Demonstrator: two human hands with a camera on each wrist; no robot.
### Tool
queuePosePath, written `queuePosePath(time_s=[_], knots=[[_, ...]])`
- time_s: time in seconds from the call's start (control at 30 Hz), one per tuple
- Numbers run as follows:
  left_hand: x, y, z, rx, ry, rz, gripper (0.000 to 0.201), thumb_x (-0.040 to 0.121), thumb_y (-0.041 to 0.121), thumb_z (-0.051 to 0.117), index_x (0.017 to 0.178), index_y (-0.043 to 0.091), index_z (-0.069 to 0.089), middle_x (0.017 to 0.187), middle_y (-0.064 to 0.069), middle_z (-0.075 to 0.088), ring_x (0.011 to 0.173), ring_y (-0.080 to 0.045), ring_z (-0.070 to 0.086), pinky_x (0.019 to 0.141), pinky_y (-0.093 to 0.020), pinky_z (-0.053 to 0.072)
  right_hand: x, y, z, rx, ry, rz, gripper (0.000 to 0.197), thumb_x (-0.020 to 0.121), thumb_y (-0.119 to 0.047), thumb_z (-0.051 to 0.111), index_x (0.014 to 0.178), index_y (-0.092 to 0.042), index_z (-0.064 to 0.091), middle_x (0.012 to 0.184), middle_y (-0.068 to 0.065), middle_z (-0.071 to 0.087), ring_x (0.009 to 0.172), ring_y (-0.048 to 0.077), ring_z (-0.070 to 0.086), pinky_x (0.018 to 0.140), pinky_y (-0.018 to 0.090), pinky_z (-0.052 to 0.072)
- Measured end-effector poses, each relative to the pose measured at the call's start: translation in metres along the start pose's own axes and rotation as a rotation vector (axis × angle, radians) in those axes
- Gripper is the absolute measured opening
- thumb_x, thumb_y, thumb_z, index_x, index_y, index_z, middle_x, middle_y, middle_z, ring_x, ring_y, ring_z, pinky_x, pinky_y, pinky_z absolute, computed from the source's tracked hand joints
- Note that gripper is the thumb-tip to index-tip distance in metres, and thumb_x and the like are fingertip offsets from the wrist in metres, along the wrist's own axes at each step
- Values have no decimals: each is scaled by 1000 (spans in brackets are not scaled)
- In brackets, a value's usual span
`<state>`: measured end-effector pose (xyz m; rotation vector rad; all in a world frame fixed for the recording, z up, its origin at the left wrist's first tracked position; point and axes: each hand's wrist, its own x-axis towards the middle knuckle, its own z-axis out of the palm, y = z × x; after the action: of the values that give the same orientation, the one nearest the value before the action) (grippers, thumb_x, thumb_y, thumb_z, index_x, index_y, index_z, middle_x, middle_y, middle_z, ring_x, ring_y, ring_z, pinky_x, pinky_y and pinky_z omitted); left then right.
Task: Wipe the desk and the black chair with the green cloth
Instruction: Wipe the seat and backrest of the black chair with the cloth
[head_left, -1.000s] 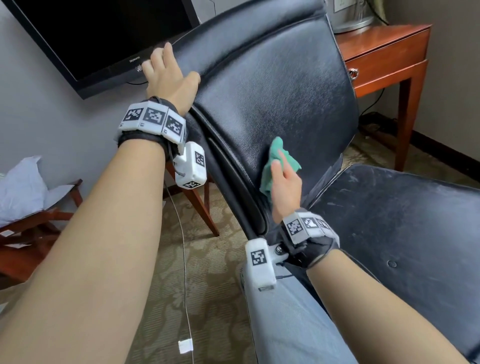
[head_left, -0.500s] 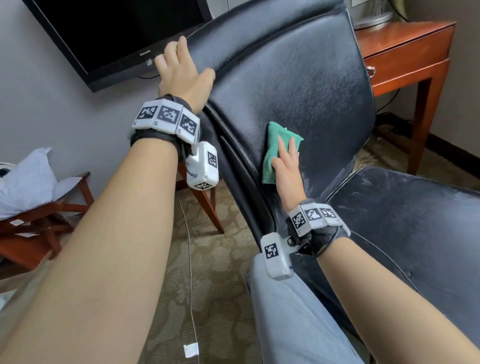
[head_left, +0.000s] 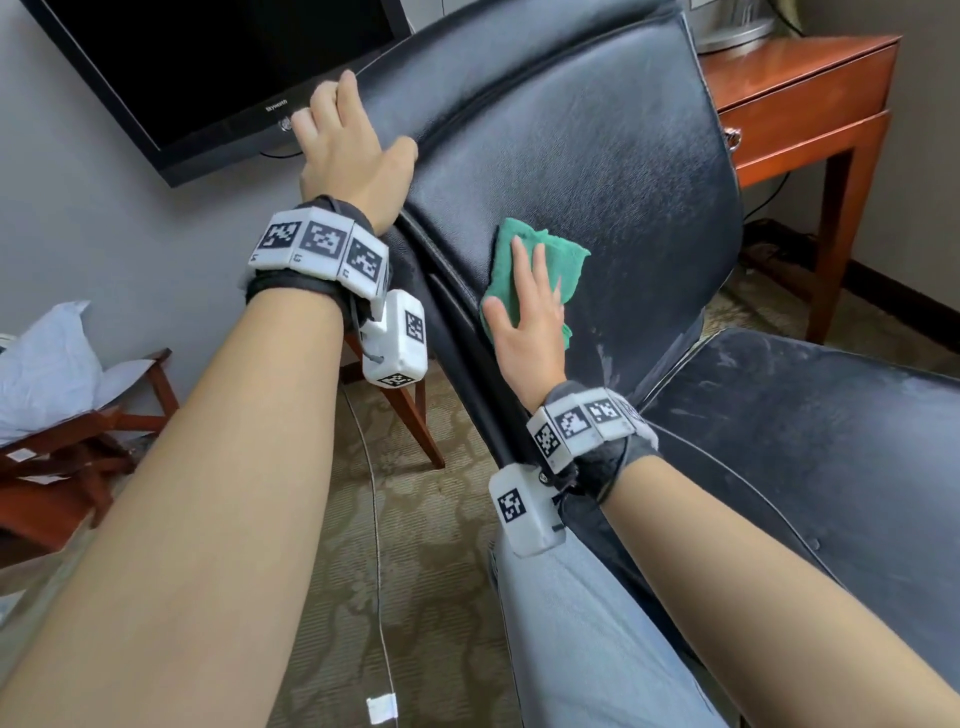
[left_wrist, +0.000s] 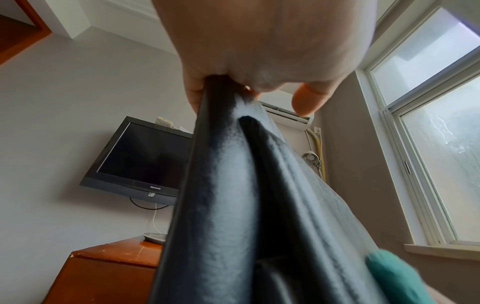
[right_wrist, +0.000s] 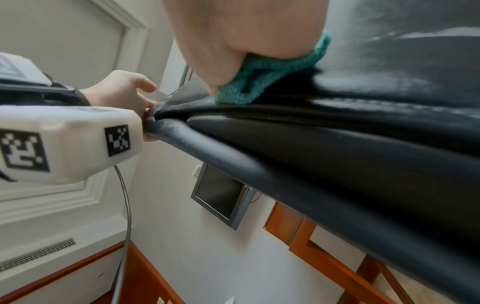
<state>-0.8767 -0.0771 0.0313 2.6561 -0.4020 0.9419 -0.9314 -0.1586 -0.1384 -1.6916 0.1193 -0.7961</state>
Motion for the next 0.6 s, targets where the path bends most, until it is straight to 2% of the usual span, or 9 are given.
queuePosePath(time_s=[0.13,0.27,0.37,0.43,0.6], knots=[[-1,-2,4,30,32,16,68,88,30,46,148,10,21,151,-4,23,135,-27,22,101,-33,32,11,-3,-1,-29,-7,-42,63,92,-21,54,148,-27,26,159,2,12,146,28,6,118,41,3],[-5,-1,8,65,100,26,68,86,32,45,147,11,24,150,-3,26,134,-26,25,98,-33,35,1,18,-15,60,-37,-5,59,95,-24,53,147,-28,27,159,-1,12,146,14,7,119,35,7],[-4,-1,10,64,121,23,68,86,33,45,147,11,25,149,-3,27,134,-25,26,96,-33,37,-15,43,-25,38,-31,147,57,99,-26,45,149,-27,20,159,-4,8,146,9,5,112,19,3],[-4,-1,10,75,124,24,69,85,34,45,147,11,25,149,-3,27,134,-25,26,95,-33,38,-27,61,-30,7,-37,256,56,101,-26,38,151,-22,12,159,-2,4,145,8,3,108,13,0],[-4,1,11,95,113,22,70,85,36,46,147,11,24,149,-3,27,133,-26,27,92,-34,39,-54,86,-30,56,-20,527,54,103,-22,26,151,-11,2,159,6,-2,146,15,-1,111,18,-2]])
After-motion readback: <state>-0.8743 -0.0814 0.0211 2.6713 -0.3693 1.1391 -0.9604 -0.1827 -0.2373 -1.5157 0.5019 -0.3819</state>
